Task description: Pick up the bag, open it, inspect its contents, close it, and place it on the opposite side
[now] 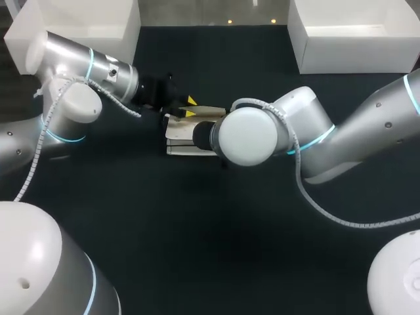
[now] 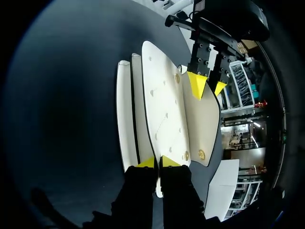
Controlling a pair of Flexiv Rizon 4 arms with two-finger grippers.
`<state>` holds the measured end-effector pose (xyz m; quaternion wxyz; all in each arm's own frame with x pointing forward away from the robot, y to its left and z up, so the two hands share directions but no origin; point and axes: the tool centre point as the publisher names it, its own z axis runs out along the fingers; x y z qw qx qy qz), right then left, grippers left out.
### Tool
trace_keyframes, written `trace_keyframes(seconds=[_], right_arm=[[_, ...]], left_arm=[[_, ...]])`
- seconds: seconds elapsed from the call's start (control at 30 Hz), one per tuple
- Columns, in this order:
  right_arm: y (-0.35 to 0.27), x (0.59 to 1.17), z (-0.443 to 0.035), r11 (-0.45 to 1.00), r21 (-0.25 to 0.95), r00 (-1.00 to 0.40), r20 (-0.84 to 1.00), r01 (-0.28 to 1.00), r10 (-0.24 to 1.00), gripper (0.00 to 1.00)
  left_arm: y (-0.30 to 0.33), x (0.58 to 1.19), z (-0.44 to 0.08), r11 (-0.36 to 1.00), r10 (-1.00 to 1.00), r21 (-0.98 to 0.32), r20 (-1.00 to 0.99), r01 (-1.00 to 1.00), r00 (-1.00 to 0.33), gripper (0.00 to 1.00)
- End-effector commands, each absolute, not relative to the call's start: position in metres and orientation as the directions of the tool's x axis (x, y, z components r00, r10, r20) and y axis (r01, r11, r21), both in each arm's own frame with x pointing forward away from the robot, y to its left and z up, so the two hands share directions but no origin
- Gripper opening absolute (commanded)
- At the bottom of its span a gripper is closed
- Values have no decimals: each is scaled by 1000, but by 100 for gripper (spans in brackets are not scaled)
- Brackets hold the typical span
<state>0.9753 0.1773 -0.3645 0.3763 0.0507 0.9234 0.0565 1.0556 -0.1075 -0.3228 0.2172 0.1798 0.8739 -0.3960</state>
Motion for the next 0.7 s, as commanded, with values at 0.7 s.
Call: trace_keyframes(seconds=[0.7], right_arm=[[178,976,-366,988,142,-710,-691,52,137,0]], left_arm=[[-106,1026,-349,615,180,-583,-552,532,-814,0]])
